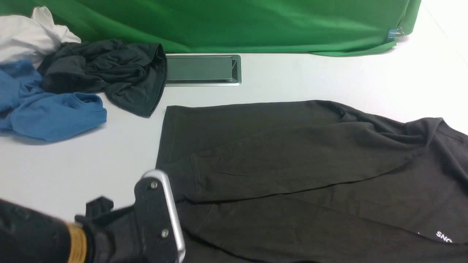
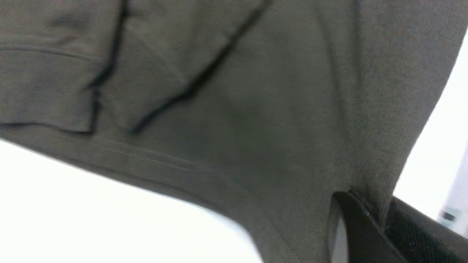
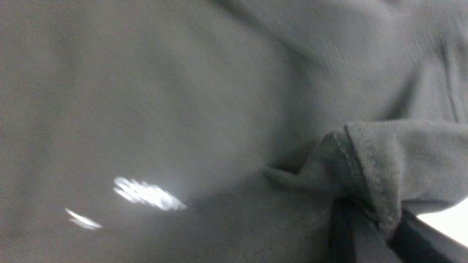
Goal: Fold a long-sleeved shirt on a white desktop.
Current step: 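Grasp the near edge of the shirt at its hem and shoulder corners, then fold the black garment in half by bringing its near edge over to the far edge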
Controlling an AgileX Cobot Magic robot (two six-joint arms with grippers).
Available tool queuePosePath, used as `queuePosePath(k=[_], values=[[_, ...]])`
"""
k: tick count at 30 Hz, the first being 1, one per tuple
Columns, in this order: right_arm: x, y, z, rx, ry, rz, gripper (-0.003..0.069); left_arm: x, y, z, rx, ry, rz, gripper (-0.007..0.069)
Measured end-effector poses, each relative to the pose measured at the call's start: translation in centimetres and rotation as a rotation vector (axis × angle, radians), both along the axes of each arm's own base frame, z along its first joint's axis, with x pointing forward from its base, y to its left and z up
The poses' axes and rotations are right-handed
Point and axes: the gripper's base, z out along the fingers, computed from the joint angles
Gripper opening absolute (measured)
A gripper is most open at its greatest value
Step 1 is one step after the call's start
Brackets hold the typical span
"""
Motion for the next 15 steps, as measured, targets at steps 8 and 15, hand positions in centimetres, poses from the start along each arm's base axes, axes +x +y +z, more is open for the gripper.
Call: queuePosePath(k=[8,15], values=[[6.7,-0.8,0.6,0.089,-0.064,0.062,0.0067,5.4,0.3,-1.7,0.017,-0.010,0.182,0.0029],[12.3,-2.0,0.7,0.111,-0.083,0.112,0.0067,12.0,0.9,-1.8,-0.022,-0.109,0.291,0.0029]])
